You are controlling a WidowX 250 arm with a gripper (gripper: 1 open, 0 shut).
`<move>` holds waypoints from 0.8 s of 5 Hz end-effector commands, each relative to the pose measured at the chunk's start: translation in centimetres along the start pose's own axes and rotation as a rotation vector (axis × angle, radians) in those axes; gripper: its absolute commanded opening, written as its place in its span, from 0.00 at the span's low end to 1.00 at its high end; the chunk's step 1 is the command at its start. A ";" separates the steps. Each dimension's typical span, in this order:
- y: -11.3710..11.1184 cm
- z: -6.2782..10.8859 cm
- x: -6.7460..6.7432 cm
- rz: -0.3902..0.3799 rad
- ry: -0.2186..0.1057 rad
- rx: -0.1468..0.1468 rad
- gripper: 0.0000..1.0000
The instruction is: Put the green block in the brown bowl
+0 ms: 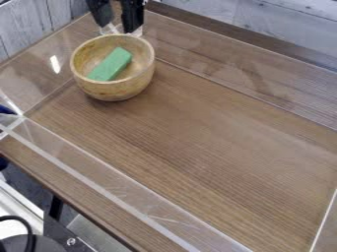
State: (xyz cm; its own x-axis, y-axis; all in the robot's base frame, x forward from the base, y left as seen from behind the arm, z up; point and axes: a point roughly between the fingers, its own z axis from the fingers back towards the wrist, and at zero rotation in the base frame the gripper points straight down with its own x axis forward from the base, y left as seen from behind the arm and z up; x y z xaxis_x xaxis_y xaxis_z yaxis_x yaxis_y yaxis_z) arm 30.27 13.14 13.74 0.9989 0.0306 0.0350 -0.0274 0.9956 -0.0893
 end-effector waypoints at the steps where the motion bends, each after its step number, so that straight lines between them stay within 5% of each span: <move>1: -1.9 3.2 -0.4 -0.054 -0.085 0.032 0.00; 4: -11.7 0.7 -2.8 -0.271 -0.015 -0.027 0.00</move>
State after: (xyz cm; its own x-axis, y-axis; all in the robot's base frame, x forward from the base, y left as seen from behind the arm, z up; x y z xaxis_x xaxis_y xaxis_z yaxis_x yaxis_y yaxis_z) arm 27.46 1.25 13.54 0.9698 -0.2440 0.0073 0.2429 0.9618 -0.1259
